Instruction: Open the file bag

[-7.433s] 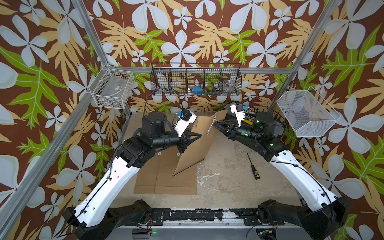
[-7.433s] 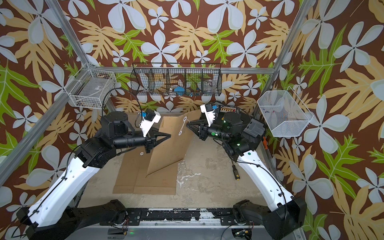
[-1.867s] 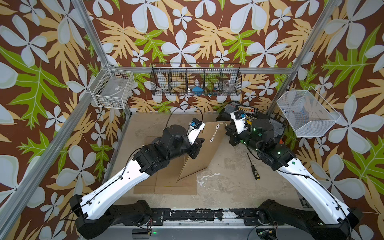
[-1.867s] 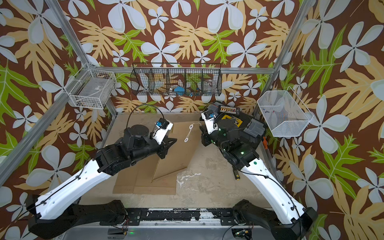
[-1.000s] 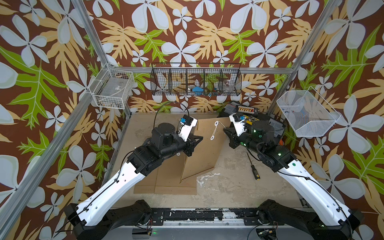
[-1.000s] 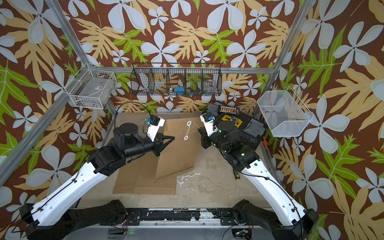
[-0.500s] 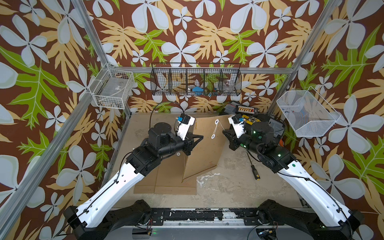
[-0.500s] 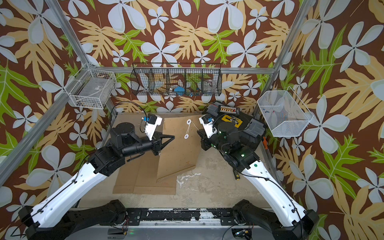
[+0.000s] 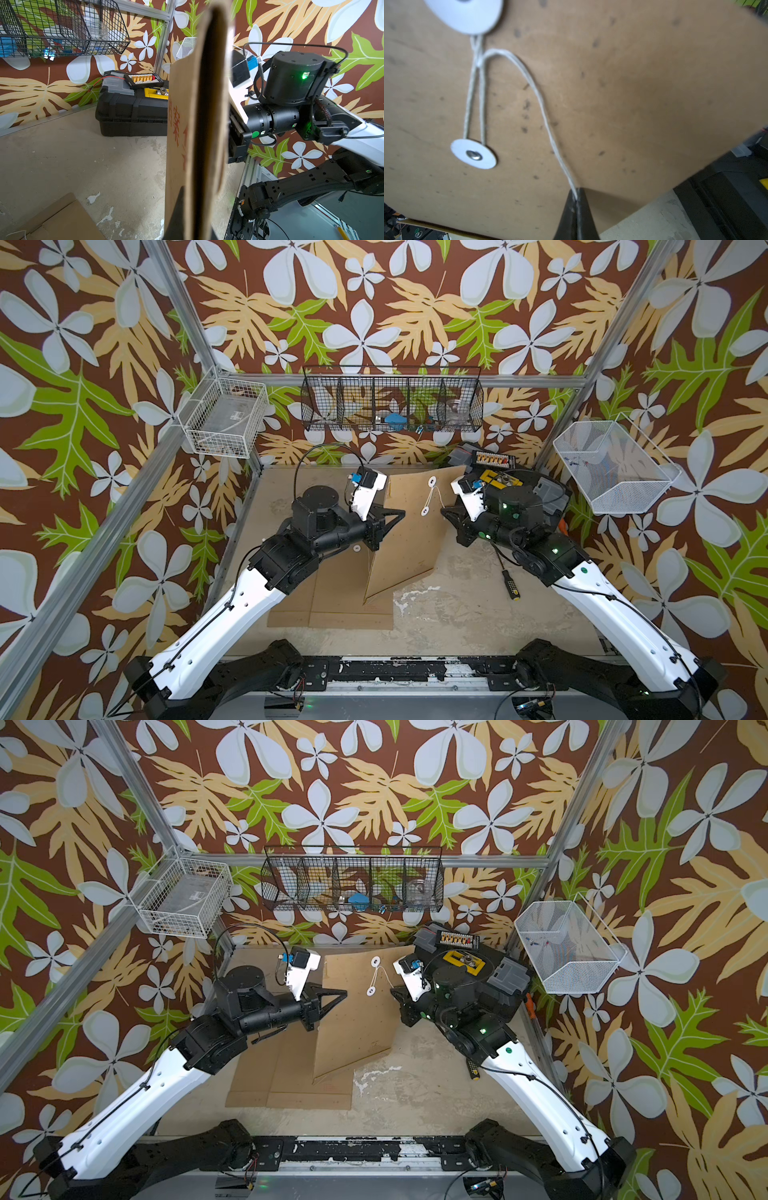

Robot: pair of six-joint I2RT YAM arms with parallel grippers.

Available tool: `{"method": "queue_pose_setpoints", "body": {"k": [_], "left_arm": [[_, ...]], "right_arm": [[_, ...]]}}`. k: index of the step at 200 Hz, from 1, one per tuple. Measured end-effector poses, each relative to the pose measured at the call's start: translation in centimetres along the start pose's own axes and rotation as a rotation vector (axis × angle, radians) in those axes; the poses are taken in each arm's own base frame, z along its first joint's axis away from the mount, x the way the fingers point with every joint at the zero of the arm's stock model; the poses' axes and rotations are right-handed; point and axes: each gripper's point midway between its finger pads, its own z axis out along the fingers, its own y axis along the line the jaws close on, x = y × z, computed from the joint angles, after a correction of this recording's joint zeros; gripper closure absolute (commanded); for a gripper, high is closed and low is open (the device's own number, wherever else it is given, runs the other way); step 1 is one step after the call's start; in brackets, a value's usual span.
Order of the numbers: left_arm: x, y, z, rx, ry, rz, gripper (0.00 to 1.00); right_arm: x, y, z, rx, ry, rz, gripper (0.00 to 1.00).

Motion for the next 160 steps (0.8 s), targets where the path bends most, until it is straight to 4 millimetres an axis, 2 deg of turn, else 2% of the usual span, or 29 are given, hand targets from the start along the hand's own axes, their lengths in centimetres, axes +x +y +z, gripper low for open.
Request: {"method": "queue_pose_setpoints", "body": {"k": [80,127,160], "left_arm": [[-0.8,0.9,-0.4,-0.033,-0.028,-0.003,1.00],[-2.2,2.1,-0.7,-0.007,-0.066,-0.049,1.00],[-3.2,1.9,-0.9,0.055,-0.087,-0.073,1.00]], "right_arm": [[1.3,-0.2,0.5,0.008,0.044,0.012,1.00],[1.7,-1.3,0.8,0.065,0.060,0.021,1.00],[1.9,-1.6,0.9,0.081,0.067,0.023,1.00]]}}
